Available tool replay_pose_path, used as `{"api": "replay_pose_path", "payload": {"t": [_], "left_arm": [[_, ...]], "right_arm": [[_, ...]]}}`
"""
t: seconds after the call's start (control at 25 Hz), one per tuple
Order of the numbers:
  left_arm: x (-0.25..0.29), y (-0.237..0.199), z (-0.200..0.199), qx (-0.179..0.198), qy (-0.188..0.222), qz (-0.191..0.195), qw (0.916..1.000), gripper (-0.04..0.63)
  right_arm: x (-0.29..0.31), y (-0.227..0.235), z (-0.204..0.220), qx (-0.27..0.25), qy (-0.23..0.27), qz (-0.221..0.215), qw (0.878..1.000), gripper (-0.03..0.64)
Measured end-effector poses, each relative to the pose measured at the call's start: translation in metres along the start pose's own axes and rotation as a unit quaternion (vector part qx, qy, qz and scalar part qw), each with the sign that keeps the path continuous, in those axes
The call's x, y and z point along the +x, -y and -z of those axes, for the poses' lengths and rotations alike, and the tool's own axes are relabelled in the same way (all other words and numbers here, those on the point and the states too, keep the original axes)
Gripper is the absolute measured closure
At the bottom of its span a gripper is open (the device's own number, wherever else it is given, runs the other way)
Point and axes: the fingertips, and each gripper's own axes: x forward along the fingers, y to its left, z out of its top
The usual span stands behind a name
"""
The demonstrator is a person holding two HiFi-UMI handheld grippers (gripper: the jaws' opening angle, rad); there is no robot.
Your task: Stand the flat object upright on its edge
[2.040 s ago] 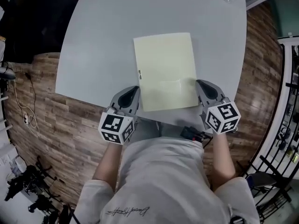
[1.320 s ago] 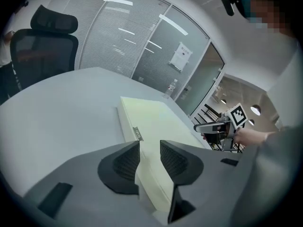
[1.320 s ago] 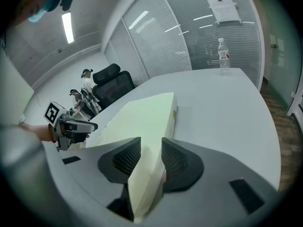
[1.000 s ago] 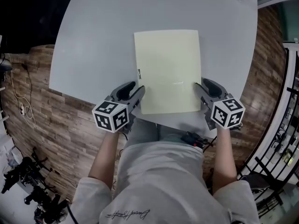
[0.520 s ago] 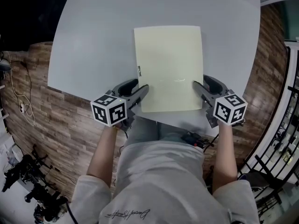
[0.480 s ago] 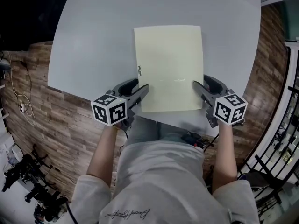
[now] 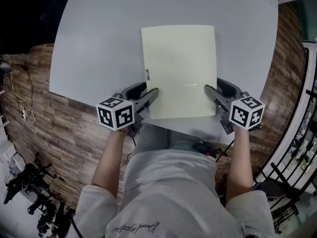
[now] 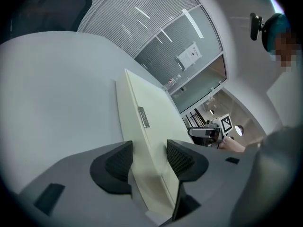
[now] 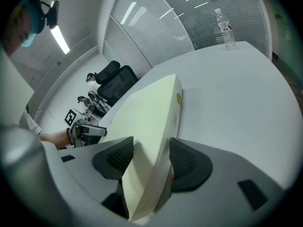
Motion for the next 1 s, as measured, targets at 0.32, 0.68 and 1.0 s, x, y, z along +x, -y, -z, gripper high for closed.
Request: {"api": "replay_pose_path", "payload": {"t": [0.32, 0.68, 1.0], "left_arm": [[0.0011, 0.0004, 0.001, 0.005, -0.005, 0.002, 1.0, 0.36], [-0.0006, 0.0017, 0.0008, 0.014, -0.006, 0.002, 0.9999, 0.373], [0.0008, 0.004, -0.0017, 0.027, -0.005, -0.003, 0.9996, 0.382]], "right_arm": [[0.0008, 0.0015, 0.0017, -0.003, -0.014, 0.007, 1.0, 0.376], [0.0008, -0.001, 0.0014, -0.01, -0.026, 0.011, 1.0, 0.383], [-0.0004, -0.0006, -0.0006, -0.024, -0.026, 0.02, 0.999, 0.387]]}}
